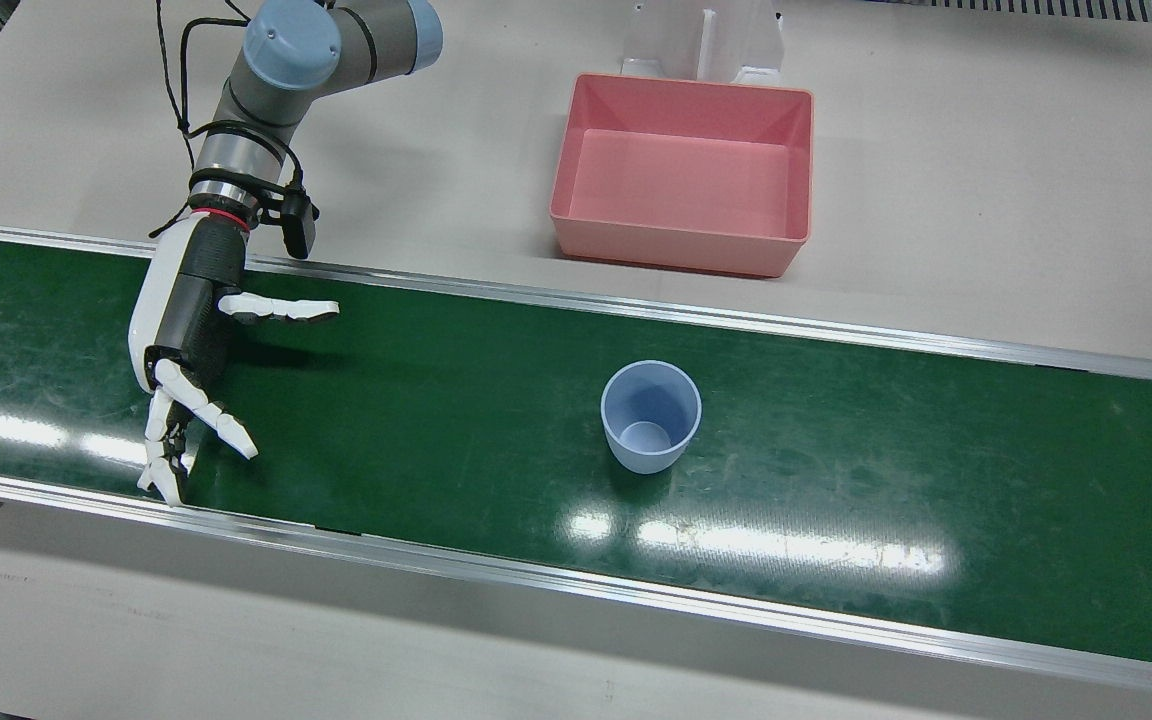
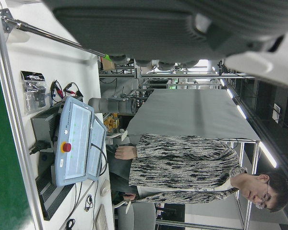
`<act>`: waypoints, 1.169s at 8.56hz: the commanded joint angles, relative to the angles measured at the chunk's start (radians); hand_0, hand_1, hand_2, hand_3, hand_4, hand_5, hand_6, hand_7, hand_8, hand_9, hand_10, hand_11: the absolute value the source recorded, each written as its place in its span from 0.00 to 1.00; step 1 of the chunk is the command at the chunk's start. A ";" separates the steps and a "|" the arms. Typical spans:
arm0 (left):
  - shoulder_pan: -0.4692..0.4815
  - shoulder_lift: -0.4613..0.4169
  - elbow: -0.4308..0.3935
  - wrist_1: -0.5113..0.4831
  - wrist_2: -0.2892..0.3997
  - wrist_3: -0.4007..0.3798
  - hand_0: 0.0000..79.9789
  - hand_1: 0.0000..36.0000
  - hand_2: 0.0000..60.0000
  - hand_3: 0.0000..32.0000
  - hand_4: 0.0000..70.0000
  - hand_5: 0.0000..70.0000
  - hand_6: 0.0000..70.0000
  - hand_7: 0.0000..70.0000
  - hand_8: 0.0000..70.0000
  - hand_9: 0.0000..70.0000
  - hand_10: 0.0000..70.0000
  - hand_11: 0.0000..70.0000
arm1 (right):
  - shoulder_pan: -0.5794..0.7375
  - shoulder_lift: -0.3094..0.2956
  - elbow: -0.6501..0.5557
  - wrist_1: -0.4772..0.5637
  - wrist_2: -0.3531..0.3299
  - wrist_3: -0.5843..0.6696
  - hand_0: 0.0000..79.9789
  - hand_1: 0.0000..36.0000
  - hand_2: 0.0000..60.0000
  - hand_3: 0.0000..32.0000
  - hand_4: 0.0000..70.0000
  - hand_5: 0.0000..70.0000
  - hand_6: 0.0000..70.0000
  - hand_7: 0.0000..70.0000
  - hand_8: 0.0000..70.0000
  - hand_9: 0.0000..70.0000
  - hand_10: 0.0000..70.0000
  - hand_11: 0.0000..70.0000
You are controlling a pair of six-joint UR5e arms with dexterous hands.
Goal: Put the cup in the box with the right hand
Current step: 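Hold the open right hand still as the light blue cup approaches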
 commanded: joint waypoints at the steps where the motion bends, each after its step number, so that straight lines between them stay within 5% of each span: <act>1: 0.001 0.000 0.000 0.000 0.000 0.001 0.00 0.00 0.00 0.00 0.00 0.00 0.00 0.00 0.00 0.00 0.00 0.00 | -0.002 0.001 -0.002 0.002 -0.002 0.000 0.61 0.33 0.14 0.00 0.32 0.06 0.07 0.29 0.09 0.20 0.00 0.02; 2: 0.001 0.000 0.000 0.000 0.000 0.001 0.00 0.00 0.00 0.00 0.00 0.00 0.00 0.00 0.00 0.00 0.00 0.00 | -0.002 0.001 -0.002 0.002 -0.003 0.000 0.63 0.25 0.00 0.00 0.36 0.06 0.07 0.29 0.09 0.20 0.00 0.02; 3: 0.001 0.000 0.000 0.000 0.000 0.001 0.00 0.00 0.00 0.00 0.00 0.00 0.00 0.00 0.00 0.00 0.00 0.00 | -0.002 0.001 -0.002 0.000 -0.002 -0.002 0.63 0.25 0.00 0.00 0.38 0.06 0.07 0.29 0.09 0.20 0.01 0.03; 4: 0.001 0.000 0.000 0.000 0.000 0.001 0.00 0.00 0.00 0.00 0.00 0.00 0.00 0.00 0.00 0.00 0.00 0.00 | -0.002 0.002 -0.002 0.002 -0.003 -0.002 0.60 0.40 0.29 0.00 0.27 0.06 0.07 0.29 0.09 0.20 0.00 0.02; 5: 0.001 0.000 0.000 0.000 0.000 0.001 0.00 0.00 0.00 0.00 0.00 0.00 0.00 0.00 0.00 0.00 0.00 0.00 | -0.002 0.002 -0.002 0.002 -0.003 -0.002 0.62 0.31 0.09 0.00 0.37 0.06 0.07 0.28 0.09 0.20 0.00 0.02; 6: 0.000 0.000 0.000 0.000 0.000 0.001 0.00 0.00 0.00 0.00 0.00 0.00 0.00 0.00 0.00 0.00 0.00 0.00 | -0.003 0.002 -0.002 0.000 -0.003 -0.002 0.59 0.43 0.33 0.00 0.25 0.06 0.07 0.29 0.09 0.20 0.00 0.02; 7: 0.001 0.002 0.000 0.000 0.000 0.001 0.00 0.00 0.00 0.00 0.00 0.00 0.00 0.00 0.00 0.00 0.00 0.00 | -0.003 0.002 -0.002 0.000 -0.003 -0.002 0.62 0.31 0.10 0.00 0.34 0.06 0.07 0.29 0.09 0.20 0.00 0.02; 8: 0.001 0.000 0.000 0.000 0.000 -0.001 0.00 0.00 0.00 0.00 0.00 0.00 0.00 0.00 0.00 0.00 0.00 0.00 | -0.005 0.002 -0.002 0.000 -0.003 -0.002 0.62 0.28 0.05 0.00 0.36 0.06 0.07 0.29 0.09 0.20 0.00 0.02; 10: 0.000 0.000 0.000 0.000 0.000 0.001 0.00 0.00 0.00 0.00 0.00 0.00 0.00 0.00 0.00 0.00 0.00 0.00 | -0.006 0.004 0.000 0.000 -0.005 -0.002 0.62 0.33 0.14 0.00 0.33 0.06 0.07 0.29 0.10 0.21 0.00 0.02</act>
